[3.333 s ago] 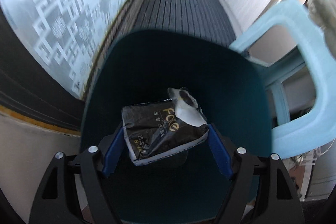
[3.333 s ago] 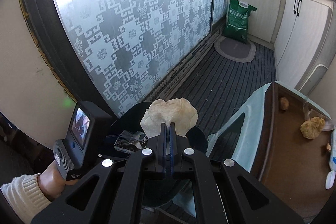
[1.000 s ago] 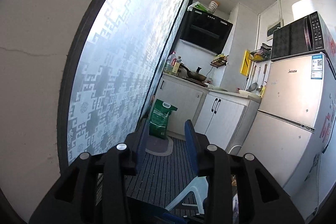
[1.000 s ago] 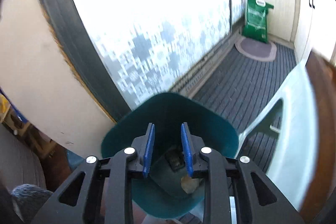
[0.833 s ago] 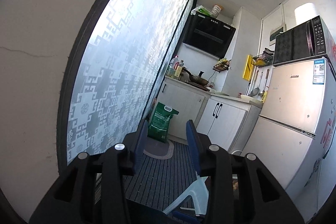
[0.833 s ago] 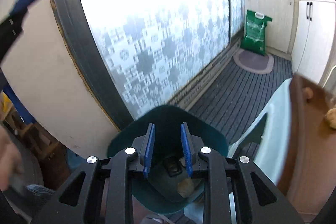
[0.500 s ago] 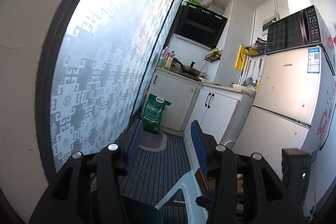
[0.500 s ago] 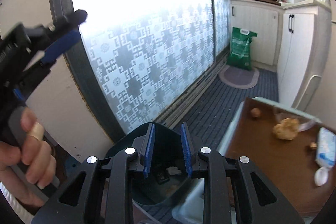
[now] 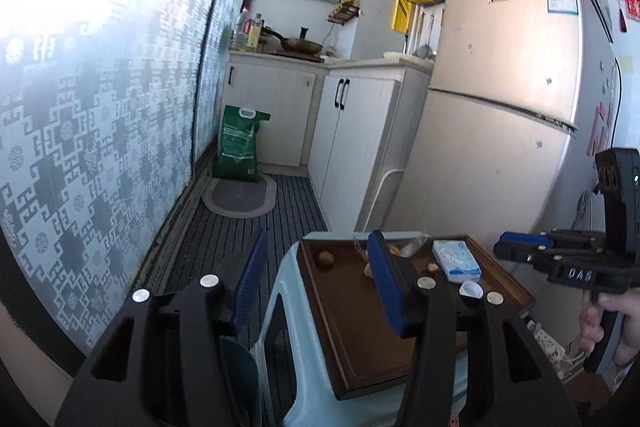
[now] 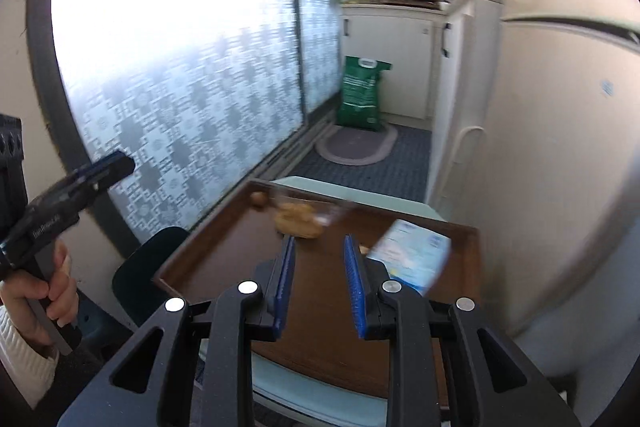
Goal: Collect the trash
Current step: 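Bring both tools back from the bin to the wooden tray, then grasp the two buns on paper with the left tool while the right grasps the white cap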
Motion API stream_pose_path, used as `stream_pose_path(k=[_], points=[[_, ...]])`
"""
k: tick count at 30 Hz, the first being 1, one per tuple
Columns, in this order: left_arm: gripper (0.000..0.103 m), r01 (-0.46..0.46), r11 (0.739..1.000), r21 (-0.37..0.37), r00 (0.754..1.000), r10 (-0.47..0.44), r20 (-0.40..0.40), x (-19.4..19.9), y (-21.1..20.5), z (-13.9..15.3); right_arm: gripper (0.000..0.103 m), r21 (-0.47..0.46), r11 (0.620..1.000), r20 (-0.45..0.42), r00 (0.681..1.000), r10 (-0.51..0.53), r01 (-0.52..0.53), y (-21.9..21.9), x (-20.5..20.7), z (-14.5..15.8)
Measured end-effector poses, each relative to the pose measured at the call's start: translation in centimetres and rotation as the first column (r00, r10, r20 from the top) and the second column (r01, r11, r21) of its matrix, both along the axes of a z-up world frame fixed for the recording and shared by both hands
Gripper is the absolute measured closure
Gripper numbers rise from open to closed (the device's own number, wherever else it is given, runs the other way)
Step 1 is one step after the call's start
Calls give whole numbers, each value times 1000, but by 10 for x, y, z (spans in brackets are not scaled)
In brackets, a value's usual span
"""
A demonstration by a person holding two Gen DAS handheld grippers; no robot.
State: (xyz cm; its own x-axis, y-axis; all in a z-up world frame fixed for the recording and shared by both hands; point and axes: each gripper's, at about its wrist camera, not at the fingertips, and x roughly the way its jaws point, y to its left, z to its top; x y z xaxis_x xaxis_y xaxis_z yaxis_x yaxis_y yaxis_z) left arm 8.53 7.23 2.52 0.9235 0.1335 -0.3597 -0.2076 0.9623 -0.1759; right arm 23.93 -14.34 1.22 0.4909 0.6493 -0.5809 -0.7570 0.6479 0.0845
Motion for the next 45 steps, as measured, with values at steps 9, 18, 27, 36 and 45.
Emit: stream_pose_path(k=[9, 18, 27, 36, 45], points=[[45, 100, 995, 16, 979, -95, -181, 52, -31, -32, 78, 27, 999, -59, 998, -36, 37, -28, 14, -18], [27, 83, 996, -10, 958, -83, -275, 86, -51, -48, 78, 69, 995, -125, 990, -60, 69, -54, 30, -29], [14, -16, 1000, -24, 903, 3, -431, 135, -56, -50, 63, 98, 993, -150, 987, -53, 68, -62, 35, -29], [15, -83, 997, -7, 833, 66, -549, 164, -59, -55, 62, 97, 992, -184, 981, -64, 83, -67, 38, -31], [27, -132, 991, -9, 809, 102, -579, 174, -50, -59, 58, 97, 992, -194, 979, -57, 77, -67, 37, -34]])
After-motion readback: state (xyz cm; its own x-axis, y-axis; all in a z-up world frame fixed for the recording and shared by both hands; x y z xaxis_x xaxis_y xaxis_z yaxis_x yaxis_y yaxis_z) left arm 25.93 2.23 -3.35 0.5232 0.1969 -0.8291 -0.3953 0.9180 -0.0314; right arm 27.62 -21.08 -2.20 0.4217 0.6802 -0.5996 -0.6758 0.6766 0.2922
